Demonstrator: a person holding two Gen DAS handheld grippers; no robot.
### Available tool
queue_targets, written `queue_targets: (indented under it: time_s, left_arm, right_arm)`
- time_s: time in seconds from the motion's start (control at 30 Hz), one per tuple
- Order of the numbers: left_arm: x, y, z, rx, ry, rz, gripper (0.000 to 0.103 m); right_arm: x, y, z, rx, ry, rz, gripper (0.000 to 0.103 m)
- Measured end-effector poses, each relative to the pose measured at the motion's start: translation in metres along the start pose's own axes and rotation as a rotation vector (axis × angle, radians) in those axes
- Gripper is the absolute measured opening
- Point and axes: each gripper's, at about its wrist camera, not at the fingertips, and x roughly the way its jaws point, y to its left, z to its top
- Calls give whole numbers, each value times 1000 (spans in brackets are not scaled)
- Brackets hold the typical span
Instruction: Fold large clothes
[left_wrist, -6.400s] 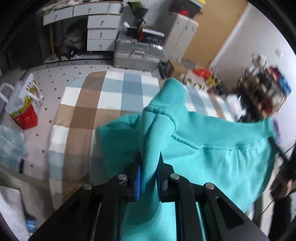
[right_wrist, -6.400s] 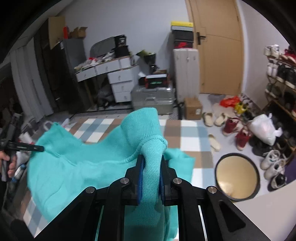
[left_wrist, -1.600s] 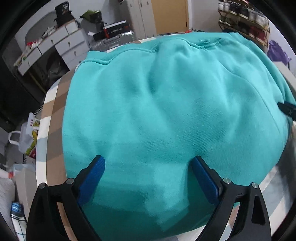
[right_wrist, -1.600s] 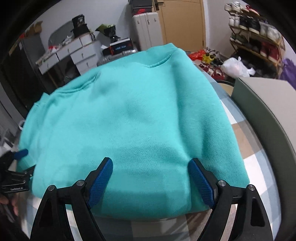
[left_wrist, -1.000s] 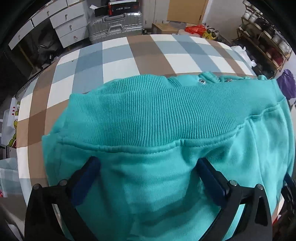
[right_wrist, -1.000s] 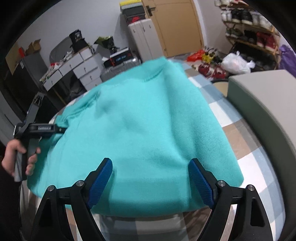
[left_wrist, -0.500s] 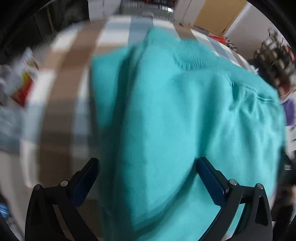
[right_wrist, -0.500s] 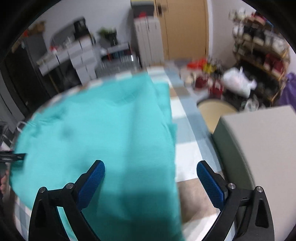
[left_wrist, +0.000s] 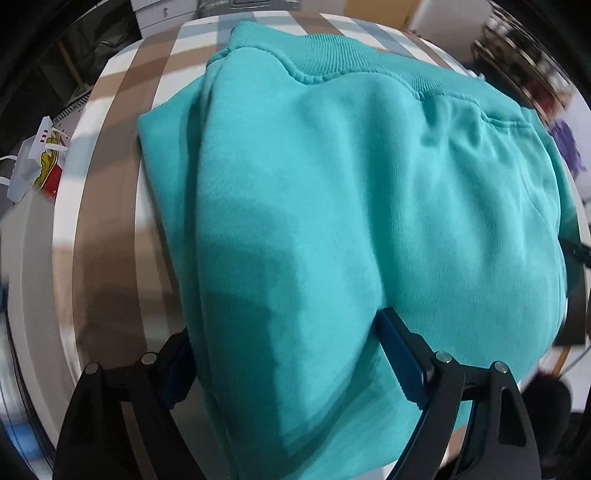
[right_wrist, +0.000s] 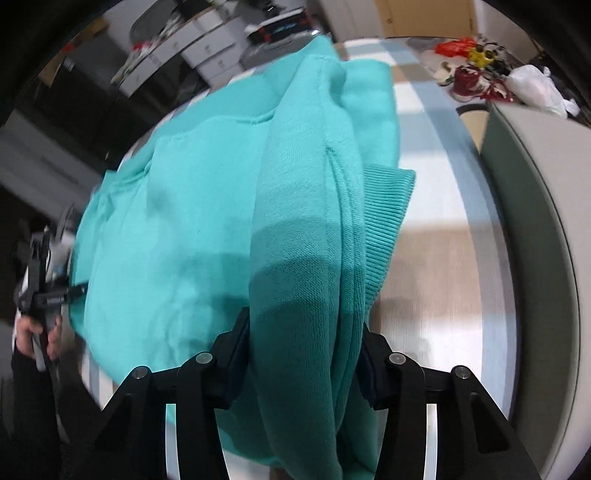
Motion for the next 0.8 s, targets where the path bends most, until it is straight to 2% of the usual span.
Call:
queue_targets:
  time_s: [0.07, 0.1, 0.2, 0.27, 0.33, 0.4, 0.47, 0.57, 0.63, 0.8]
  left_arm:
    - [-11, 0, -14, -10, -8, 15, 85]
    - [-20, 3, -12, -26, -33, 33, 82]
    - [-74, -16, -23, -21, -208, 122, 79]
    - [-110, -53, -30, 67, -319, 163, 80]
    - [-120, -94, -34, 178, -368, 147, 81]
    - [-104, -122, -39, 251, -317, 95, 81]
    - [-68, -147, -33, 279, -242, 72, 81]
    - [-19, -168, -14, 294, -155, 109, 81]
    - [-7, -162, -7, 293, -145, 131, 82]
    - [-4, -144, -1, 273, -152, 62, 90]
  right_arm:
    - [-12, -2, -23, -1, -3, 11, 48]
    - [-20, -4, -32, 10, -26, 11, 49]
    - [-56, -14, -54, 96, -145, 9, 52]
    - [-76, -24, -74, 181, -220, 86, 55]
    - [-90, -30, -100, 275, -282, 175, 71]
    - [-89, -26, -115, 350, -308, 235, 73]
    - [-82, -23, -132, 415, -321, 287, 73]
    - [-69, -21, -144, 473, -305, 352, 73]
    - [-56, -19, -149, 529, -298, 400, 73]
    - [-34, -13, -148, 594, -283, 421, 73]
